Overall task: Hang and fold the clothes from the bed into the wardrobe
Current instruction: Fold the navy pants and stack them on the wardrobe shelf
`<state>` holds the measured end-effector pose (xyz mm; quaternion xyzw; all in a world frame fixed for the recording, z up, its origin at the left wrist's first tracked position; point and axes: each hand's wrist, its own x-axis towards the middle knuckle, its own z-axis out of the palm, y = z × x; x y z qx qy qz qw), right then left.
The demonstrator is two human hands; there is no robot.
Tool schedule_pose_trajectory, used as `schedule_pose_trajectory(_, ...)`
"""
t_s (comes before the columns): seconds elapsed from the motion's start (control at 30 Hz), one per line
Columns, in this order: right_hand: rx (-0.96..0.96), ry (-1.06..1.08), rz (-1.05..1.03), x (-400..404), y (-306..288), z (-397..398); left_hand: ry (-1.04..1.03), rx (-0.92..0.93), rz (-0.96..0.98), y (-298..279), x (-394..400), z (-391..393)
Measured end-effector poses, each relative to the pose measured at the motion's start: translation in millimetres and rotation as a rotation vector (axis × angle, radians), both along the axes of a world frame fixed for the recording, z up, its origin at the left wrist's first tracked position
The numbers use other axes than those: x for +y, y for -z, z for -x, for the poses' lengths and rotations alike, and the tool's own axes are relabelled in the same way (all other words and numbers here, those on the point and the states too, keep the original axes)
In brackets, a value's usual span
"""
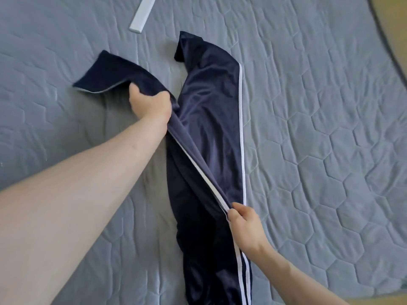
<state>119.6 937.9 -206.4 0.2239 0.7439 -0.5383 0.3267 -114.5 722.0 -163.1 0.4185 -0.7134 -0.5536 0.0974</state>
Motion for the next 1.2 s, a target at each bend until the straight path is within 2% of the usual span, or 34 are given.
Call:
schedule_pose_trajectory(0.13,-0.092,0.138,-0.016,19.4,1.1,3.8,0.491,0.038,0.386,-18.0,55.9,28.7)
schedule_pose_trajectory(0.2,-0.137,0.161,-0.076,26.4,6.1,3.5,0.756,-0.052,0.452,-12.5,83.7,34.7)
schedule_pose_trajectory(0.27,-0.149,0.131,-0.153,33.6,11.4,1.8,0.894,-0.195,0.38,-0.4,101.6,33.7)
schedule_pose_trajectory(0.37,-0.162,0.052,-0.275,41.8,13.8,1.8,0.866,-0.287,0.237,17.5,96.3,14.8)
schedule_pose_trajectory(0.43,-0.145,0.021,-0.306,45.2,14.0,3.3,0.803,-0.292,0.271,29.5,72.4,-6.2)
schedule_pose_trajectory(0.5,-0.098,0.013,-0.334,45.6,14.0,11.8,0.734,-0.393,0.35,44.7,35.1,-25.9)
schedule_pose_trajectory(0.63,0.139,-0.007,-0.387,43.2,16.1,58.9,0.564,-0.728,0.537,67.7,-43.9,-46.4)
schedule_pose_trajectory(0.73,0.358,-0.125,-0.406,30.7,18.3,115.9,0.62,-0.893,0.499,79.9,-76.2,-43.0)
schedule_pose_trajectory(0.83,0.523,-0.307,-0.431,6.6,23.3,176.1,0.725,-0.943,0.558,95.8,-80.0,-39.5)
schedule_pose_trajectory(0.97,0.655,-0.527,-0.545,-33.1,37.2,241.7,0.709,-0.992,0.59,107.5,-78.9,-32.1)
schedule_pose_trajectory(1.13,0.628,-0.78,-0.71,-77.1,57.0,293.4,0.732,-1.035,0.66,111.9,-83.0,-23.0)
schedule_pose_trajectory(1.2,0.647,-0.745,-0.686,-85.0,56.6,306.3,0.739,-1.042,0.667,113.1,-84.5,-21.8)
